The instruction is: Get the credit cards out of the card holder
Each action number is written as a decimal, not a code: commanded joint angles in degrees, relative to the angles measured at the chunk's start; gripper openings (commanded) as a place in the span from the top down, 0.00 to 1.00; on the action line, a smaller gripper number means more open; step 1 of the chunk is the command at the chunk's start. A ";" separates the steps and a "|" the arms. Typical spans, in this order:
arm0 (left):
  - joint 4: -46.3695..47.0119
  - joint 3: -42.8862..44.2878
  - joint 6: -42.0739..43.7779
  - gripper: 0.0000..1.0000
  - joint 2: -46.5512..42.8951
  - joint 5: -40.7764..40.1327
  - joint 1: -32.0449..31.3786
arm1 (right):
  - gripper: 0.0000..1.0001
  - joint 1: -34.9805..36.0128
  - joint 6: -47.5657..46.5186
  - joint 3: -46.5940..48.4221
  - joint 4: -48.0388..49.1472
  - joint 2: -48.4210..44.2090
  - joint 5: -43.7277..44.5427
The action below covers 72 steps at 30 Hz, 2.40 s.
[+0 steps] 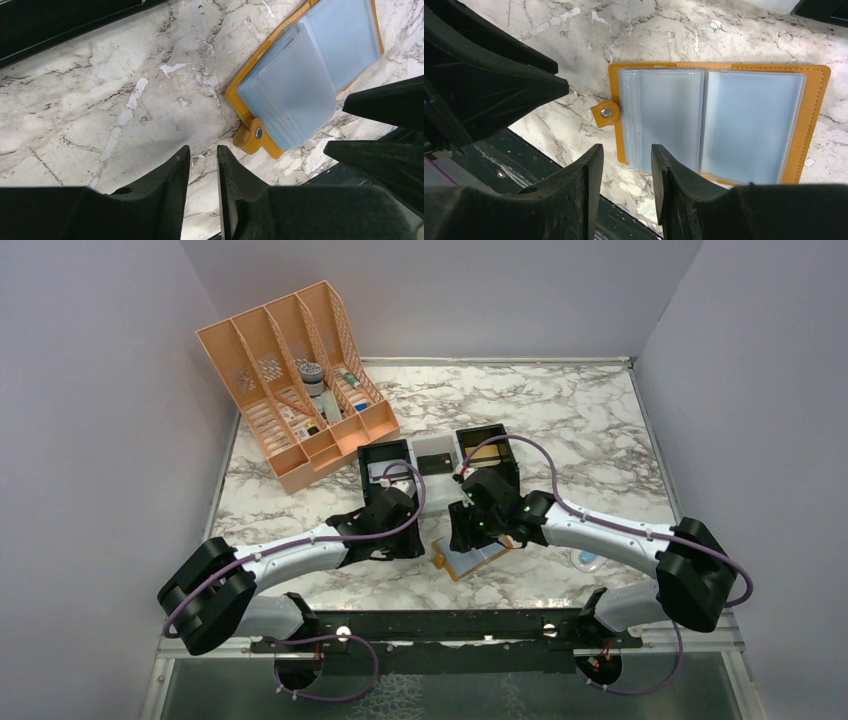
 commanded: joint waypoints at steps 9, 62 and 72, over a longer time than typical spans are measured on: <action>-0.81 2.19 0.21 0.67 -2.20 -0.89 -0.33 | 0.50 0.04 -4.78 -1.45 1.61 3.62 2.51; -0.26 2.66 -0.59 0.67 -1.26 -2.19 -0.28 | 0.27 -2.51 -7.64 -0.37 6.50 13.68 -1.87; -0.27 2.84 -0.33 0.67 -0.82 -2.16 -0.27 | 0.39 -1.72 -5.62 0.76 5.62 14.32 0.31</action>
